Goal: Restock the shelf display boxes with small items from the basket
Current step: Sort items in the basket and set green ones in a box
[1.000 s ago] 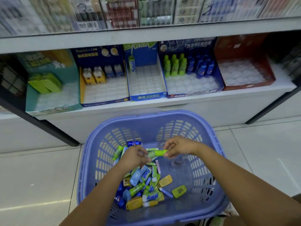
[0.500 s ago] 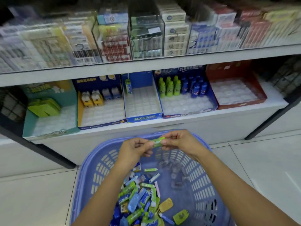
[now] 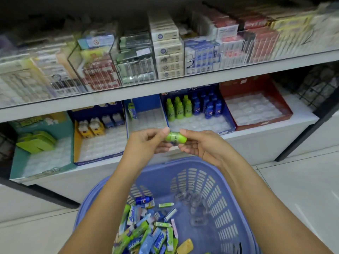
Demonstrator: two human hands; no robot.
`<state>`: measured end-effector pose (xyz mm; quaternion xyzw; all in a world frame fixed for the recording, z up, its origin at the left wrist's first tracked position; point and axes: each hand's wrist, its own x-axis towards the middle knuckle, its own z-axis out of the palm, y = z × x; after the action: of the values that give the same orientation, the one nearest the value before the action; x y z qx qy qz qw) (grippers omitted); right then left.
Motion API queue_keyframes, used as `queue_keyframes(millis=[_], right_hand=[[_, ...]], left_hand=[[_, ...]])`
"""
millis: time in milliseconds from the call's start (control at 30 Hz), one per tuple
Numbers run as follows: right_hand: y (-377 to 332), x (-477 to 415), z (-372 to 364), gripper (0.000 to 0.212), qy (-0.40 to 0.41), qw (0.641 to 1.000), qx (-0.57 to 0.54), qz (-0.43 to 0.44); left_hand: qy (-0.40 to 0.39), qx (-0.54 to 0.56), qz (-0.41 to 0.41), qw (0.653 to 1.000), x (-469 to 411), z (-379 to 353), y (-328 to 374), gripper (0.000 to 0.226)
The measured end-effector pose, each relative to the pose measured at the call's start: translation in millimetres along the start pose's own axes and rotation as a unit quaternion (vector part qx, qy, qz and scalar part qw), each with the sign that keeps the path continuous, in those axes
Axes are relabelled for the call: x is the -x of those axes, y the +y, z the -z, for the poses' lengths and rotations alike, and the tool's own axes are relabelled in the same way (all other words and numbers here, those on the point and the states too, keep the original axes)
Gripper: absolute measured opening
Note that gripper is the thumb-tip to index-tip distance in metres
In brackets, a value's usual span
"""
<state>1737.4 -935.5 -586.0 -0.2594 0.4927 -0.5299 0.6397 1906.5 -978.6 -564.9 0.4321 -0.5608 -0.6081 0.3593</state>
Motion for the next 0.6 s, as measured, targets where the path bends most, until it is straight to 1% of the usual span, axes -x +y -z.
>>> queue_keyframes(millis=[33,67,133,167,200,233,267,300,333,367,400,433,467,533,600], right_hand=[[-3,-2,1,0.026,-0.002,1.0,-0.011,0.002],[-6,-4,3,0.028,-0.003,1.0,-0.019,0.005],[-11,-10,4,0.029,0.003,1.0,-0.02,0.019],[-13,-14,5,0.028,0.019,0.999,0.005,0.038],[-17,-20,8,0.028,0.054,0.993,0.076,0.074],[-20,-26,13,0.029,0.106,0.966,0.202,0.125],[-25,-32,19,0.029,0.165,0.9,0.361,0.181],[-29,-36,25,0.026,0.2,0.812,0.499,0.225],[-32,-39,30,0.025,0.21,0.745,0.586,0.239],[-33,-43,34,0.027,0.199,0.702,0.645,0.228],[-31,-47,38,0.03,0.18,0.681,0.68,0.204],[-26,-50,40,0.033,0.162,0.672,0.7,0.18],[-21,-54,42,0.035,0.15,0.668,0.709,0.168],[-12,-56,45,0.036,0.14,0.664,0.713,0.177],[-8,-57,49,0.036,0.146,0.664,0.706,0.198]], left_hand=[[-0.006,0.021,-0.01,1.0,-3,-1,4,0.016],[-0.008,0.038,-0.018,0.999,-7,-3,7,0.021],[0.005,0.057,-0.022,0.998,-15,-7,10,0.027],[0.021,0.054,-0.022,0.998,-22,-10,11,0.024],[0.039,0.034,-0.025,0.998,-30,-12,10,0.018],[0.059,0.002,-0.033,0.998,-40,-14,9,0.013],[0.078,-0.04,-0.046,0.995,-52,-15,8,0.01],[0.093,-0.084,-0.06,0.99,-63,-16,8,0.009],[0.1,-0.125,-0.072,0.984,-74,-16,7,0.01],[0.1,-0.161,-0.08,0.979,-84,-18,7,0.013],[0.096,-0.194,-0.082,0.973,-93,-19,6,0.018],[0.092,-0.23,-0.081,0.965,-100,-20,4,0.024],[0.087,-0.273,-0.08,0.955,-106,-21,2,0.028],[0.074,-0.347,-0.088,0.931,-113,-22,0,0.032],[0.064,-0.376,-0.087,0.92,-116,-21,1,0.034]])
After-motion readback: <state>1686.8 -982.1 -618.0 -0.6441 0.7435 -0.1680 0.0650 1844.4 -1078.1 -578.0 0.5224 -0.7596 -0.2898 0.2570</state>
